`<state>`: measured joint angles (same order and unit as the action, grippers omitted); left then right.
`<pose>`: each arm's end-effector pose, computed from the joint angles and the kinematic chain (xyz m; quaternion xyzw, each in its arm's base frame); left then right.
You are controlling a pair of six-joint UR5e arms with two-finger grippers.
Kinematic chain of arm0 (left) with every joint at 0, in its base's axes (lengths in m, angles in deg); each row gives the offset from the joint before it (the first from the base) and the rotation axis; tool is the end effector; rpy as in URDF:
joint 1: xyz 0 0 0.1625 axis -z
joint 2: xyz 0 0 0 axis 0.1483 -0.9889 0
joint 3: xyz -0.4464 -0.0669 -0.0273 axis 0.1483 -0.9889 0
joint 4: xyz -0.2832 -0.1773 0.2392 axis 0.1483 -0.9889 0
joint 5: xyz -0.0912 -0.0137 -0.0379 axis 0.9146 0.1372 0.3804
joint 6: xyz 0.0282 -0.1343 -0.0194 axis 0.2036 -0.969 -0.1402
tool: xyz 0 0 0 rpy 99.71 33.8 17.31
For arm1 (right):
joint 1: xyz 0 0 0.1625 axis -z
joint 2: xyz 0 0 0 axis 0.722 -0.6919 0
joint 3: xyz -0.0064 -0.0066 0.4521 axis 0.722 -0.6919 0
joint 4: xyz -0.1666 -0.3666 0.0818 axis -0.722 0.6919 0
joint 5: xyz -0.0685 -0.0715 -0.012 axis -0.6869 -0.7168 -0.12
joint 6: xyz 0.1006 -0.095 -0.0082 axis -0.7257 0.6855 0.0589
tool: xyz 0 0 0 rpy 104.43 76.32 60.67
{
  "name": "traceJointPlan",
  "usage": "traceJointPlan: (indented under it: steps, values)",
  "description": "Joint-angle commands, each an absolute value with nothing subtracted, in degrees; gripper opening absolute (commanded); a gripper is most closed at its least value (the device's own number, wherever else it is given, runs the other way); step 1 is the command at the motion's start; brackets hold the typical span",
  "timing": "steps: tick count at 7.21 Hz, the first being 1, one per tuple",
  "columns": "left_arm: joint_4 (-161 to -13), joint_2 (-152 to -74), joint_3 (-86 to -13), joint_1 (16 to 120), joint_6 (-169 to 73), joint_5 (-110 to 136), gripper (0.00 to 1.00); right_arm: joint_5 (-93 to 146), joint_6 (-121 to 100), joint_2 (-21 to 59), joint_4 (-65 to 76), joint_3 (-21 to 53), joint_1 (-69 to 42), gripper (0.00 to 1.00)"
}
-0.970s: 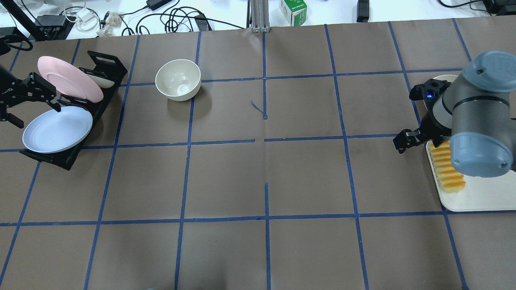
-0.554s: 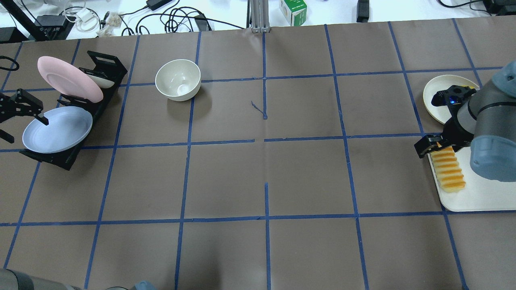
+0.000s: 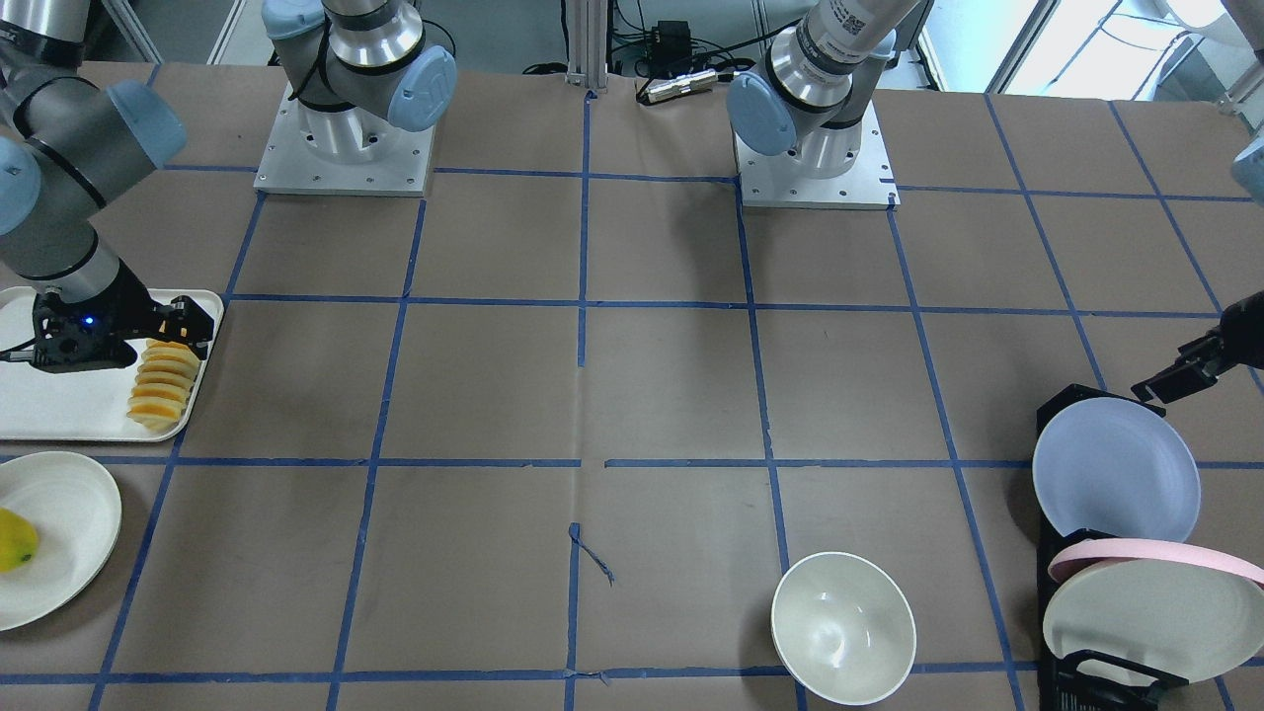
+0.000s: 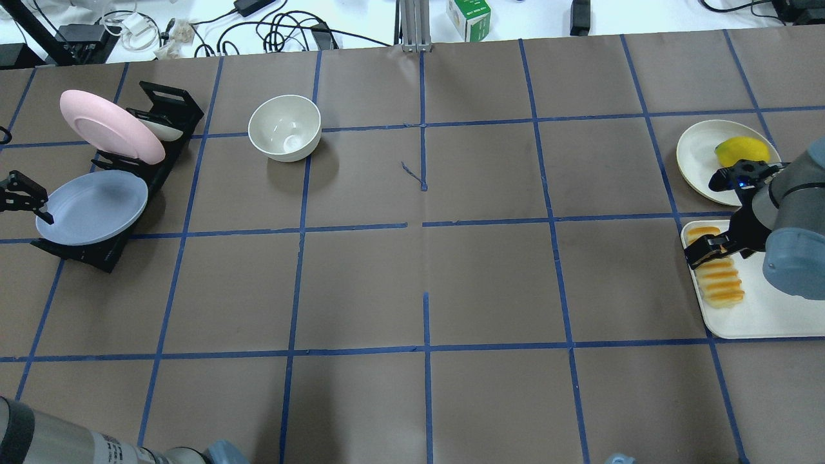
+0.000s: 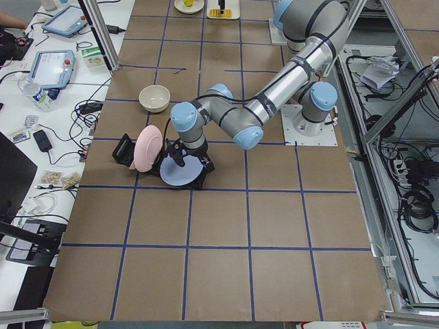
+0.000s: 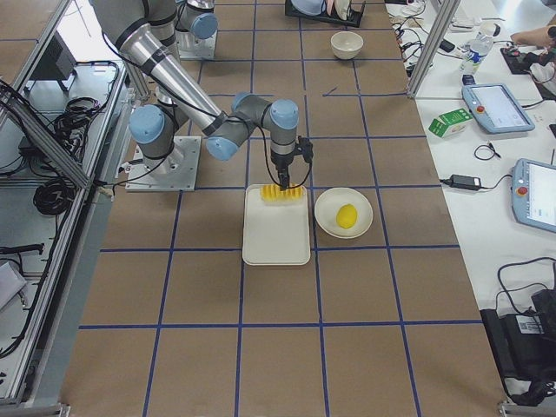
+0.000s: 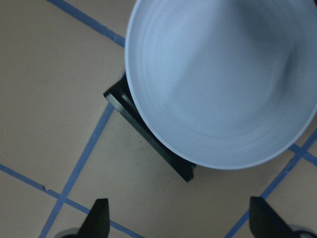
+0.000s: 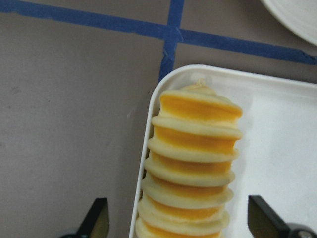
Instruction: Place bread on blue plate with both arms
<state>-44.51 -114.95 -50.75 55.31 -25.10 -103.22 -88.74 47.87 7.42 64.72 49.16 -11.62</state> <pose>0.3227 -0.5222 0.2766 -0.2980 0.9513 0.0786 0.0056 -0.1299 -0.4472 0.2012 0.0813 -0.9965 -0.0025 0.0215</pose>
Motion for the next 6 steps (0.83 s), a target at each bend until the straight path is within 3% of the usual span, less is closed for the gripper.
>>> traceJointPlan:
  steps: [1, 3, 5, 6]
  values:
    - [-34.05, -119.37, -50.76, 53.18, -25.23, -101.89, 1.00, -89.23, 49.85, 8.24, 65.97, 49.88, -10.99, 1.00]
    - [-31.25, -121.58, -50.67, 53.18, -25.40, -97.77, 0.98, -89.32, 50.13, 8.85, 66.06, 50.06, -10.99, 1.00]
    - [-31.16, -122.81, -50.67, 53.18, -25.67, -97.40, 0.77, -89.32, 51.62, 10.34, 66.15, 49.62, -10.64, 1.00]
    - [-31.33, -122.90, -50.76, 53.18, -25.67, -95.49, 0.54, -89.32, 51.62, 10.70, 66.15, 49.18, -10.64, 1.00]
